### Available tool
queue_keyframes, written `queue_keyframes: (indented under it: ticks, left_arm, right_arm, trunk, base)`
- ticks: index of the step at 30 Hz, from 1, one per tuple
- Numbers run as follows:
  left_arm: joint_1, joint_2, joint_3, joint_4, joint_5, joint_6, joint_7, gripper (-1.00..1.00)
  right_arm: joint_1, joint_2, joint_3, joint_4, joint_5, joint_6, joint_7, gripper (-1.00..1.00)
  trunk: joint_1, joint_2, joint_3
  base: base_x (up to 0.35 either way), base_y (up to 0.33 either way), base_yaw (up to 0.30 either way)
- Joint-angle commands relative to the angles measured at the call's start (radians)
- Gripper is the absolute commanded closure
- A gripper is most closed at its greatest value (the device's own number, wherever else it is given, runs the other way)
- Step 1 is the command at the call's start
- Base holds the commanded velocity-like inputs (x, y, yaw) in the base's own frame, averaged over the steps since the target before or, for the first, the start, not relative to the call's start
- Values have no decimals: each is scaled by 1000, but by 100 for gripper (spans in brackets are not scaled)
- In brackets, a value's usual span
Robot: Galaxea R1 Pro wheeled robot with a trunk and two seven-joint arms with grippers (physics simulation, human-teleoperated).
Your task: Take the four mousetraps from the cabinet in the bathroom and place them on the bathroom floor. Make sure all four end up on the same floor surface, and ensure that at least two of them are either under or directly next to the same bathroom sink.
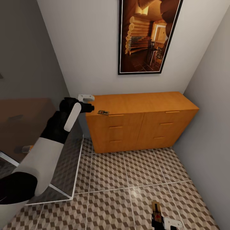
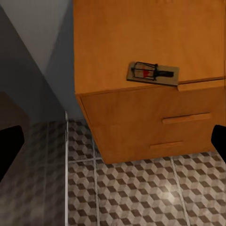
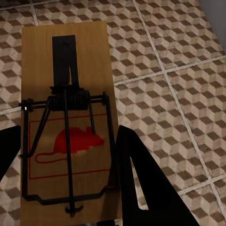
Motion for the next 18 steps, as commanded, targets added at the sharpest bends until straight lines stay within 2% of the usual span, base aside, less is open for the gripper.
queue_keyframes:
  ticks: [1, 5, 9, 11, 12, 13, 18]
  left_arm:
    - [-3, 1, -1, -1, 11, 3, 10, -100]
    - [-7, 13, -2, -19, 12, 6, 1, -100]
    - [-8, 47, -3, -70, 13, 11, -49, -100]
    - [-8, 62, -4, -88, 13, 13, -97, -100]
    - [-8, 87, -4, -108, 13, 14, -174, -100]
    - [-8, 97, -4, -120, 13, 14, -215, -100]
    - [-9, 134, -5, -151, 13, 15, -310, -100]
  right_arm:
    - [-1, 0, 9, 1, -10, -3, -4, 100]
    - [-1, 0, 9, 1, -10, -3, -4, 100]
    - [-1, 0, 9, 1, -10, -3, -4, 100]
    - [-1, -1, 9, 1, -10, -3, -4, 100]
    - [-1, 0, 9, 1, -10, -3, -4, 100]
    - [-1, 0, 9, 1, -10, -3, -4, 100]
    - [-1, 0, 9, 1, -10, -4, -4, 100]
  trunk:
    - [1, -2, -2]
    - [1, -2, -2]
    - [1, -2, -2]
    - [1, -2, -2]
    - [1, -2, -2]
    - [1, -2, -2]
    - [1, -2, -2]
  base:
    - [0, 0, 0]
    - [0, 0, 0]
    - [0, 0, 0]
    - [0, 0, 0]
    - [0, 0, 0]
    - [0, 0, 0]
    - [0, 0, 0]
